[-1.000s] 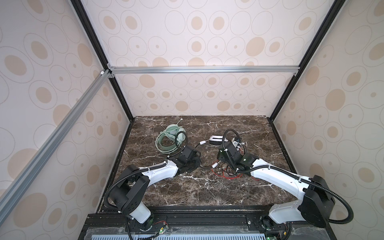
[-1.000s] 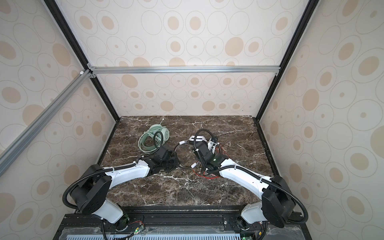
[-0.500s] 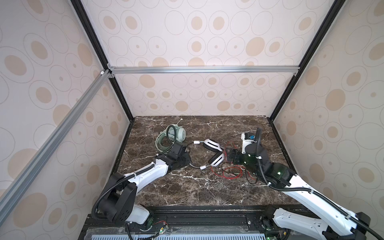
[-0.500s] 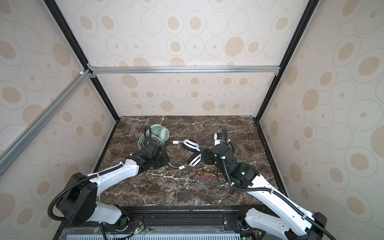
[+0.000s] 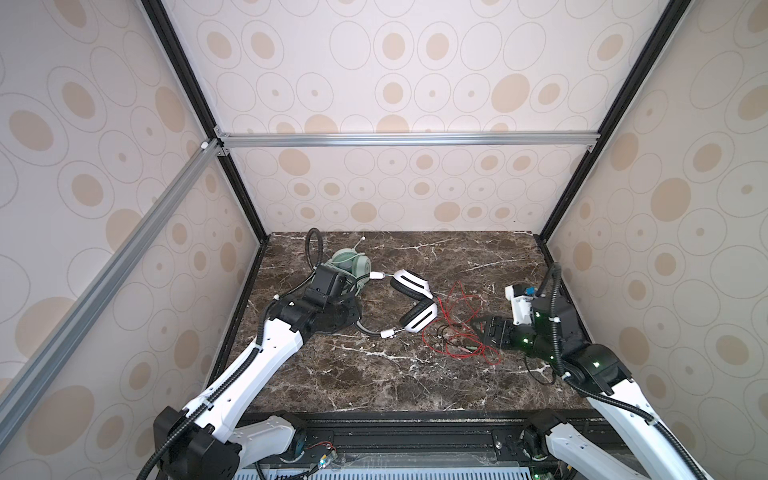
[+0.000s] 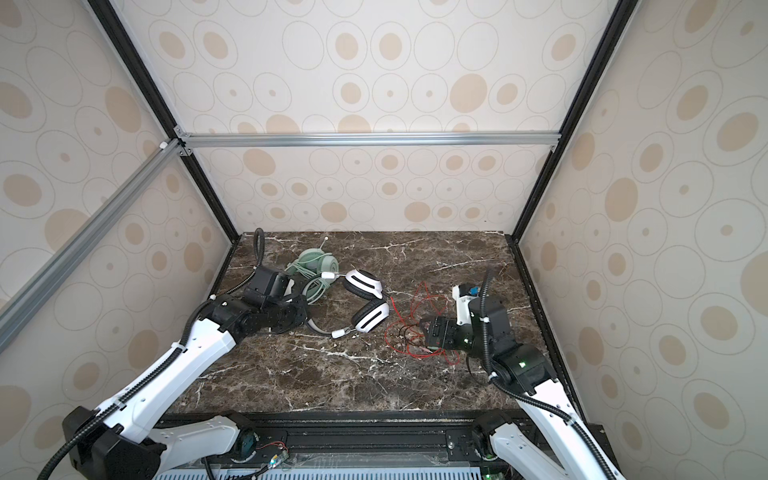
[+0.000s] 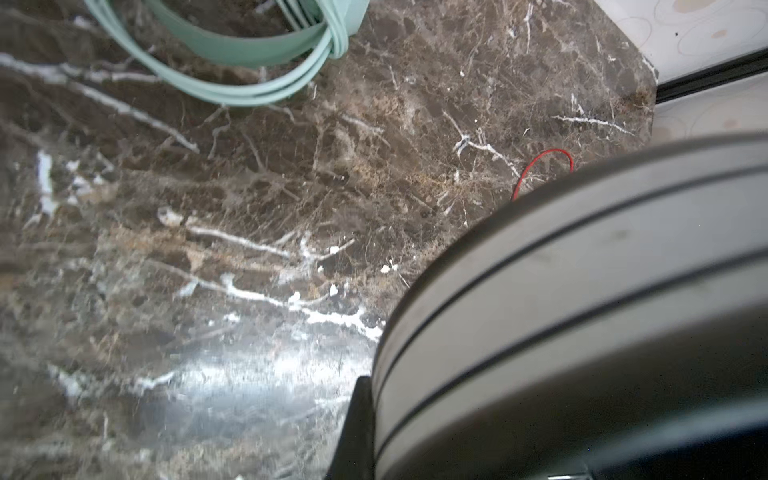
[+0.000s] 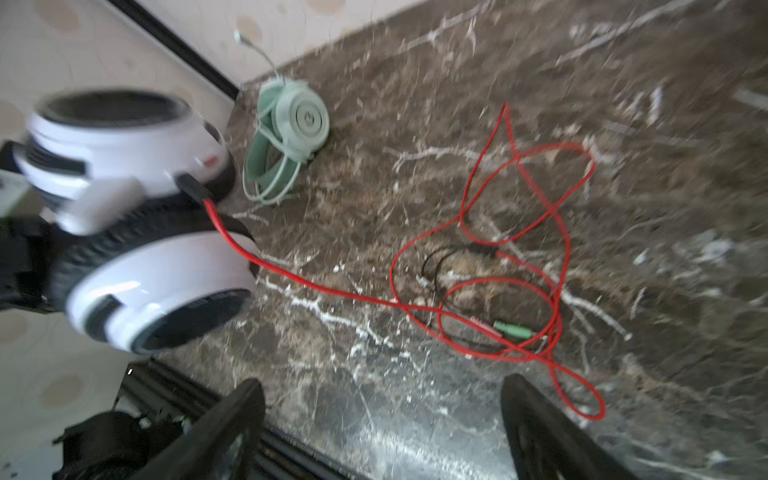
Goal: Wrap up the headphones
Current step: 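Lift the white headset with the left gripper while the right reaches the red cable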
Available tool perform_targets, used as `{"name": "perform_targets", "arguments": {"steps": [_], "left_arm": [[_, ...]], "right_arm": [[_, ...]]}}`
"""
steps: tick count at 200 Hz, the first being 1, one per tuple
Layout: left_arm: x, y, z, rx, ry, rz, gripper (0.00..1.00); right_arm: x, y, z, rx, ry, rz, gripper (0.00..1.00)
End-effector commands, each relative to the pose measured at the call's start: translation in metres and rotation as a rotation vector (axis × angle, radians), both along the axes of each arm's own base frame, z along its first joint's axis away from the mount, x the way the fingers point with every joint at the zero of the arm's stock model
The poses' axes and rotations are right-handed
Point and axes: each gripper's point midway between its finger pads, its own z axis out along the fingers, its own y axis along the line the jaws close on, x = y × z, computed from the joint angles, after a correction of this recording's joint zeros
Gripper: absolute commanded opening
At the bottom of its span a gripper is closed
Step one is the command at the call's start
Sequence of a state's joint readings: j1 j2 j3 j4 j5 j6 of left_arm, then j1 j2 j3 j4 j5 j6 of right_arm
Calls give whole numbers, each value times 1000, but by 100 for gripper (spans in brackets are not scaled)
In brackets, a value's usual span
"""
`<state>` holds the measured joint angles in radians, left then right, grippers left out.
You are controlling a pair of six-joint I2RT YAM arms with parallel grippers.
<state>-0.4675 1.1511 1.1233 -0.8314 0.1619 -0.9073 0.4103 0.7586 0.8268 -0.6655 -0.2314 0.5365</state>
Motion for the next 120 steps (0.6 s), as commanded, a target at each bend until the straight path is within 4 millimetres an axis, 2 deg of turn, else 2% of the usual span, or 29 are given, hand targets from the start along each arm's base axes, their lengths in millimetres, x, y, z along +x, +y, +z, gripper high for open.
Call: {"name": "perform_targets", "arguments": {"steps": [1, 22, 38, 54, 72, 93, 120], "left_arm": [[-27, 12, 31, -94, 15, 112, 0], [-35, 20, 40, -169, -16, 201, 0], [-35, 24, 41, -145, 10, 228, 0], [-28, 29, 51, -63, 32, 224, 0], [-15, 31, 64, 1, 36, 203, 0], [-2, 21, 62, -6, 34, 167, 0], [11, 12, 51, -70, 22, 186, 0]], "right_arm": [[-13, 21, -11, 107, 89, 87, 91], [-12, 17, -18, 68, 80, 90, 91], [-9, 15, -22, 38, 60, 96, 91], [-2, 14, -30, 13, 45, 93, 91], [12, 4, -35, -59, 9, 43, 90], [33, -8, -23, -105, -94, -38, 91], [51, -6, -3, -97, -179, -67, 91]]}}
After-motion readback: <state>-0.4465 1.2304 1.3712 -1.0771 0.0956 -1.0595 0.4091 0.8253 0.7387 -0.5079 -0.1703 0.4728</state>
